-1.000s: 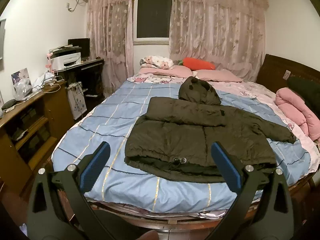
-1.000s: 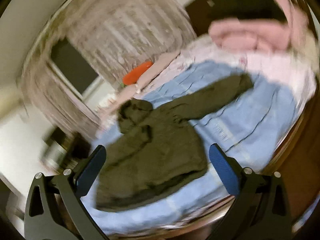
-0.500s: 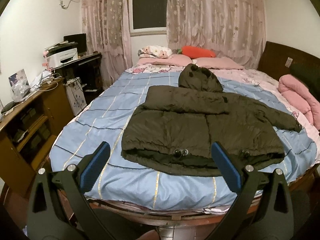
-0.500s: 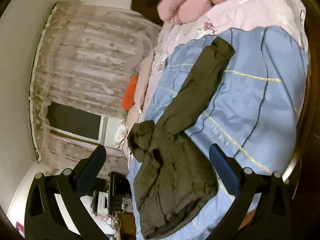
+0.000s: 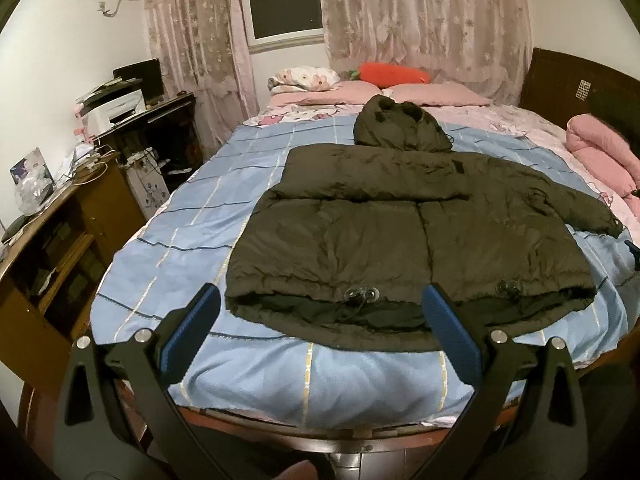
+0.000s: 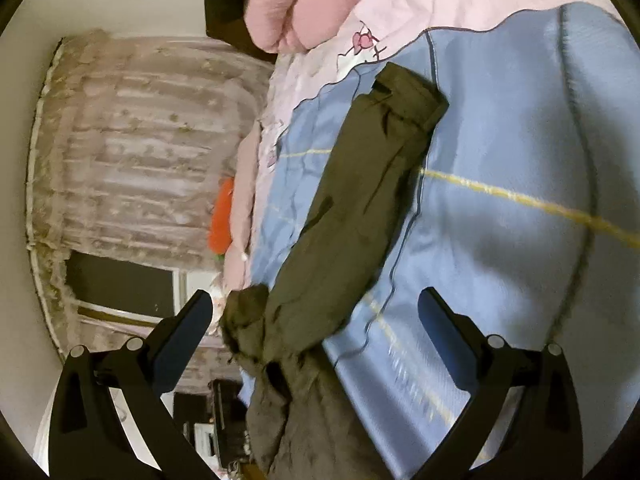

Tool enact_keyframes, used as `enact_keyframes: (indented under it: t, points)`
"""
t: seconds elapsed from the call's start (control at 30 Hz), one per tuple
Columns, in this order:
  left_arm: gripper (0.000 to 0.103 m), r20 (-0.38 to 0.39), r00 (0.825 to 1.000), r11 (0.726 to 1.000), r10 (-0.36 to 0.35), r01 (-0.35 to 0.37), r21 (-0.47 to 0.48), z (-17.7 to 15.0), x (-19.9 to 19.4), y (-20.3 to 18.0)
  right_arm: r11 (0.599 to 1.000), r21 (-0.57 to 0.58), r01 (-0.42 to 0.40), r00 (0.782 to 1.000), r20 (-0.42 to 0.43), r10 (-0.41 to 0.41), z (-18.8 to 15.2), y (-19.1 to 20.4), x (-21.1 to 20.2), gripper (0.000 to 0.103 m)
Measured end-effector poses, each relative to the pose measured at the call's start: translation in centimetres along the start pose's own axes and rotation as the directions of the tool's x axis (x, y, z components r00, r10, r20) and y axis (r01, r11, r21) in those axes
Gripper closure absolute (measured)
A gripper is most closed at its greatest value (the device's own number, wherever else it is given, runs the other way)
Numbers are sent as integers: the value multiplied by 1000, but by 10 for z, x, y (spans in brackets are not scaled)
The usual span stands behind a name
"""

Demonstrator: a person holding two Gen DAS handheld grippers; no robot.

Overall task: Fold large clothes
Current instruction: 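Move the right tool to the other sleeve cuff and close on it, then lift the sleeve with the right tool toward the jacket body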

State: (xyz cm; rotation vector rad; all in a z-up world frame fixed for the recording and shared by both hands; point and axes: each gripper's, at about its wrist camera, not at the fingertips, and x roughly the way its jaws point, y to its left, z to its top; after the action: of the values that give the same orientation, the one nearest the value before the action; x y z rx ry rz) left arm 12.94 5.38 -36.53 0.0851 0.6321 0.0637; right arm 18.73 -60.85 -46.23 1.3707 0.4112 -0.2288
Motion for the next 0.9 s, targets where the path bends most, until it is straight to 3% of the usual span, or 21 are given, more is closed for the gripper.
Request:
enact_keyframes:
  t: [0.1,0.4,0.57,0.7,0.8,0.9]
  points:
    - [2,-4,1000,1000,-4,4,-4,3,11,-3,999,-13,44,999,21,-43,11,-5,22,1]
    - [2,-40,999,1000,-8,8,4,5,48,-15,997,29,66,997,33,-67,42,-20,85,2]
    - [2,-64,998,1000,-3,4,11,4,64,-17,994,59,91,994,61,-95,61,-27,110,16]
    - [2,-83,997,1000,-1,3,21,2,75,-19,993,99,65,993,90,-74,73,-29,124,21]
    - [2,-94,996,1000,-3,5,24,0,81,-20,992,96,83,990,103,-93,80,-30,134,32]
    - [2,-97,995,1000,-5,7,26,0,83,-22,988,103,117,987,98,-127,84,-34,139,66]
